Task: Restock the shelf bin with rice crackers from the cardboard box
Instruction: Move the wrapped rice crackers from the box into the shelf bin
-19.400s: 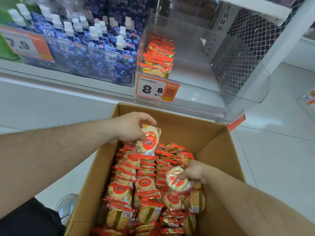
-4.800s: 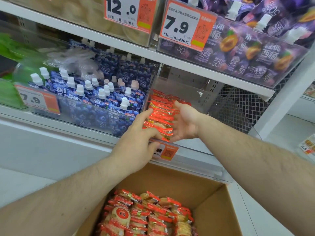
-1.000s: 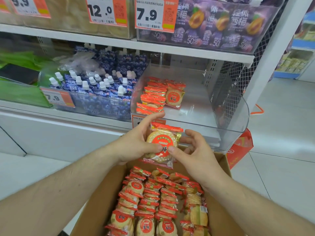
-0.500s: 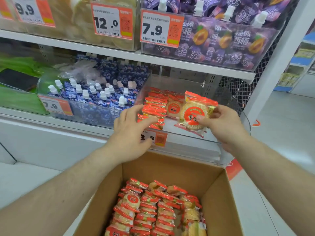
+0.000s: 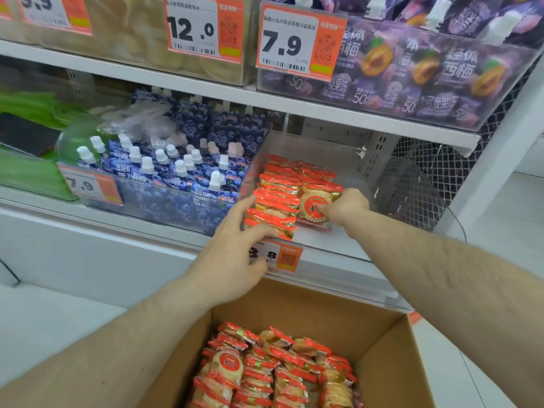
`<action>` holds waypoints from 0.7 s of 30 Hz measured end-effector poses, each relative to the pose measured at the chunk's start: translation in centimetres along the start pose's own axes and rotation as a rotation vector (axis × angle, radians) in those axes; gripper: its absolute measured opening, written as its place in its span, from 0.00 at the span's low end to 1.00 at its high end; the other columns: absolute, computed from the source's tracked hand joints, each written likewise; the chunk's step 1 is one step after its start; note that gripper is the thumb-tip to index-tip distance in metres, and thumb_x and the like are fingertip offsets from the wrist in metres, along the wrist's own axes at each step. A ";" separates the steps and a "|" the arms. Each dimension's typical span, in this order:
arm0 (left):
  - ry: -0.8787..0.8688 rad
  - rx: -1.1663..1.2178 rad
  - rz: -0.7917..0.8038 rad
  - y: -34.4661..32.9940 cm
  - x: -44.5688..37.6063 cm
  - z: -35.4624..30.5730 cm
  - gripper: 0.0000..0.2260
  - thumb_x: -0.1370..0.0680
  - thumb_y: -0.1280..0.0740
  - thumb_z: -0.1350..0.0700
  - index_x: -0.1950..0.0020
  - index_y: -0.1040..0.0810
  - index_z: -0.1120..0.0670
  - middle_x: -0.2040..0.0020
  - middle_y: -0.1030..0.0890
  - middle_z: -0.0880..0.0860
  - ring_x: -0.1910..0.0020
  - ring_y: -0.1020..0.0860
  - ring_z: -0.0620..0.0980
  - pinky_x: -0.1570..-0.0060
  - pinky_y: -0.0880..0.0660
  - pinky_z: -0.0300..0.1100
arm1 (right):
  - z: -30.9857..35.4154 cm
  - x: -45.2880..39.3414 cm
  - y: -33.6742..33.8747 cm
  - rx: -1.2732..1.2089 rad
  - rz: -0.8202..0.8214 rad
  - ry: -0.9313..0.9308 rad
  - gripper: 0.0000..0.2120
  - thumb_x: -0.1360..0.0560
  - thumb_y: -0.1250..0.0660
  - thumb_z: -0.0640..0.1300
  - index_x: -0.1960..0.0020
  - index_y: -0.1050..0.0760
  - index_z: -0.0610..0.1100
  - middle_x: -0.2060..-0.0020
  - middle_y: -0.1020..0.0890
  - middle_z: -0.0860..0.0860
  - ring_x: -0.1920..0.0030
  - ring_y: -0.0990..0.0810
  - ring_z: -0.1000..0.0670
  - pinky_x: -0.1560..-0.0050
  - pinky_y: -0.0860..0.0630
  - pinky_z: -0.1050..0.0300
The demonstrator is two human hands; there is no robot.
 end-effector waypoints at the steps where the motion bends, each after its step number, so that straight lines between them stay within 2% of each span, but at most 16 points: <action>1: 0.006 0.009 -0.002 -0.1 -0.1 0.1 0.19 0.27 0.30 0.59 0.40 0.25 0.40 0.26 0.55 0.32 0.24 0.48 0.44 0.40 0.26 0.43 | 0.1 0.0 -0.2 0.015 -0.003 -0.018 0.16 0.28 0.25 0.50 0.53 0.26 0.39 0.68 0.21 0.47 0.65 0.23 0.50 0.57 0.24 0.55; 3: 0.004 0.023 -0.004 -0.2 -0.1 0.2 0.19 0.27 0.30 0.58 0.40 0.24 0.41 0.26 0.54 0.33 0.24 0.47 0.45 0.39 0.27 0.47 | 0.3 -0.1 -0.9 0.020 0.001 -0.033 0.15 0.26 0.27 0.50 0.55 0.27 0.39 0.69 0.23 0.47 0.66 0.24 0.49 0.59 0.25 0.56; 7: -0.001 0.041 -0.009 -0.4 -0.1 0.5 0.19 0.28 0.31 0.57 0.40 0.24 0.41 0.26 0.51 0.34 0.24 0.47 0.44 0.35 0.29 0.53 | 0.6 0.0 -2.1 -0.055 0.052 -0.041 0.14 0.24 0.30 0.47 0.51 0.29 0.38 0.63 0.19 0.44 0.57 0.18 0.45 0.58 0.22 0.54; 10: 0.008 0.047 -0.012 -0.5 -0.1 0.7 0.19 0.28 0.31 0.56 0.40 0.24 0.41 0.26 0.50 0.34 0.24 0.47 0.46 0.35 0.30 0.53 | 0.3 -0.1 -2.5 -0.116 0.081 -0.049 0.11 0.24 0.30 0.43 0.51 0.29 0.37 0.64 0.21 0.44 0.59 0.20 0.45 0.58 0.22 0.54; 14: 0.016 0.039 -0.015 -0.6 -0.1 0.6 0.19 0.28 0.31 0.57 0.40 0.24 0.41 0.25 0.50 0.36 0.24 0.48 0.45 0.33 0.32 0.53 | -0.2 -0.4 -3.1 -0.201 0.175 -0.084 0.10 0.26 0.33 0.34 0.45 0.27 0.35 0.53 0.20 0.42 0.50 0.19 0.44 0.45 0.20 0.46; 18: 0.002 -0.009 -0.043 -0.5 0.1 0.3 0.19 0.27 0.31 0.57 0.38 0.24 0.42 0.22 0.48 0.43 0.23 0.50 0.48 0.27 0.41 0.55 | 0.0 0.3 -2.7 -0.264 0.296 -0.115 0.10 0.27 0.31 0.32 0.48 0.27 0.39 0.44 0.20 0.42 0.44 0.20 0.44 0.41 0.22 0.46; 19: -0.025 -0.050 -0.065 -0.3 0.2 0.1 0.19 0.27 0.32 0.55 0.38 0.24 0.43 0.22 0.46 0.46 0.22 0.50 0.51 0.27 0.43 0.58 | 0.1 0.7 -2.5 -0.250 0.321 -0.116 0.11 0.27 0.30 0.32 0.46 0.27 0.39 0.41 0.21 0.44 0.41 0.22 0.44 0.39 0.23 0.48; 21: -0.097 -0.211 -0.151 0.0 0.5 -0.6 0.21 0.31 0.35 0.53 0.38 0.24 0.44 0.23 0.41 0.50 0.24 0.47 0.58 0.30 0.43 0.63 | 0.3 1.6 -2.0 -0.240 0.365 -0.103 0.21 0.27 0.29 0.34 0.36 0.30 0.39 0.35 0.25 0.44 0.36 0.26 0.44 0.37 0.28 0.49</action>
Point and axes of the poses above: each hand's wrist, its own x-axis away from the middle knuckle, its own y-axis out of the back of the hand, z = x × y, the point moved 6 cm from there along -x, towards the middle knuckle
